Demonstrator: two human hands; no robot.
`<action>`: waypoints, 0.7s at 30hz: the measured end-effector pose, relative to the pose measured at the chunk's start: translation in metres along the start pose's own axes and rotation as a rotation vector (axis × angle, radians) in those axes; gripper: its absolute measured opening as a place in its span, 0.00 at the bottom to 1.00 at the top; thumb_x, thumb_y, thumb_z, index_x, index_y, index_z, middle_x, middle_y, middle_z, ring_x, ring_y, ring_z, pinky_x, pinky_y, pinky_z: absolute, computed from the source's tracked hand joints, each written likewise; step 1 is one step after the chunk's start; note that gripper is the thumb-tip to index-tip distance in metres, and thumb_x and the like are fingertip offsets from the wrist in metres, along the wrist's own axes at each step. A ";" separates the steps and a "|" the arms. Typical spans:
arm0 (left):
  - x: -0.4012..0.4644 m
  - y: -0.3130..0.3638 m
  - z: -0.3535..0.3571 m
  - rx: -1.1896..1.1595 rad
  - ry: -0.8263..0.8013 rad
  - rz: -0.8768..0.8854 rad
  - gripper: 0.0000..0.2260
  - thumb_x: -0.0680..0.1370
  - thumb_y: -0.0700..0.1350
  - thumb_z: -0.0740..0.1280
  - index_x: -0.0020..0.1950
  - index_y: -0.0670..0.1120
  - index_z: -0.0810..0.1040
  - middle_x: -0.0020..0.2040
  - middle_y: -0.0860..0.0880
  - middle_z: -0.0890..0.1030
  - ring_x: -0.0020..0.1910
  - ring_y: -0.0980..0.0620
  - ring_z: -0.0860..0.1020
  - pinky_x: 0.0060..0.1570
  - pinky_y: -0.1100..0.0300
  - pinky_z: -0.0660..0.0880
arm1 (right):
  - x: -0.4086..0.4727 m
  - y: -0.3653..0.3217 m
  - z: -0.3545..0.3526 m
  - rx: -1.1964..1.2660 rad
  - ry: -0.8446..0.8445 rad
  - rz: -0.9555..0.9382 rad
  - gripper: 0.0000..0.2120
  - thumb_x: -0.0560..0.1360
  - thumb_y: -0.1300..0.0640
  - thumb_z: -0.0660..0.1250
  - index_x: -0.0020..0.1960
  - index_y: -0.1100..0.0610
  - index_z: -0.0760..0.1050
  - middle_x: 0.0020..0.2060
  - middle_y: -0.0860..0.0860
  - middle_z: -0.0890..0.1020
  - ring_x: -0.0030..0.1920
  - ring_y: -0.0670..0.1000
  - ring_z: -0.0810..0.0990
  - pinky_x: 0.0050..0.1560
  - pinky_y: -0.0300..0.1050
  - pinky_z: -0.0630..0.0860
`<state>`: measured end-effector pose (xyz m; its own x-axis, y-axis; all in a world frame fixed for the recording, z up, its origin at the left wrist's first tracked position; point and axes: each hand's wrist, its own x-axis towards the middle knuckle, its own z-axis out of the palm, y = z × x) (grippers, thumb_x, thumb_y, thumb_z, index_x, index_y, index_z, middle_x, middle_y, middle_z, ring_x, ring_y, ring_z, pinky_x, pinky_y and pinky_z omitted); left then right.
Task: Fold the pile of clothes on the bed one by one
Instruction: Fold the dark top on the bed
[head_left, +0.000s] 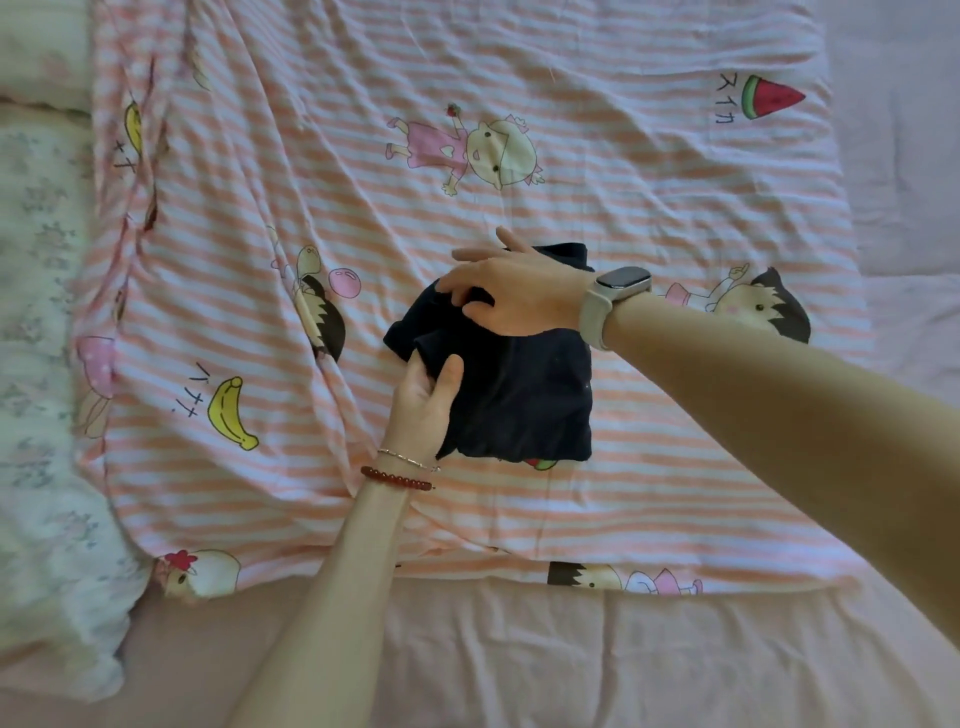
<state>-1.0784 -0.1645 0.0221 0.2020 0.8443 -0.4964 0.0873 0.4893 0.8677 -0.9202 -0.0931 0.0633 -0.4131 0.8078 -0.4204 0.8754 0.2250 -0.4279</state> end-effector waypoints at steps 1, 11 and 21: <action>0.001 0.000 -0.002 -0.007 0.013 0.007 0.15 0.80 0.41 0.59 0.67 0.42 0.69 0.56 0.52 0.78 0.56 0.57 0.76 0.58 0.61 0.73 | 0.002 -0.002 -0.006 0.053 -0.032 0.021 0.18 0.78 0.58 0.56 0.67 0.51 0.70 0.49 0.44 0.77 0.59 0.49 0.71 0.73 0.51 0.52; -0.020 -0.014 -0.005 0.092 0.122 -0.076 0.28 0.75 0.41 0.68 0.73 0.47 0.60 0.69 0.53 0.65 0.67 0.57 0.64 0.63 0.62 0.66 | -0.012 0.011 -0.020 0.229 0.046 0.127 0.11 0.79 0.62 0.54 0.57 0.56 0.72 0.51 0.53 0.77 0.47 0.55 0.75 0.48 0.47 0.73; -0.046 -0.026 0.026 0.132 0.470 0.208 0.11 0.78 0.33 0.59 0.52 0.49 0.68 0.49 0.54 0.73 0.47 0.49 0.74 0.51 0.51 0.74 | -0.021 0.017 -0.030 0.249 -0.023 0.126 0.21 0.77 0.68 0.50 0.59 0.49 0.74 0.50 0.43 0.72 0.43 0.46 0.69 0.43 0.37 0.64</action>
<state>-1.0648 -0.2214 0.0229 -0.2286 0.9423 -0.2445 0.2203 0.2947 0.9299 -0.8890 -0.0900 0.0893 -0.3132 0.8079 -0.4992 0.8328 -0.0190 -0.5533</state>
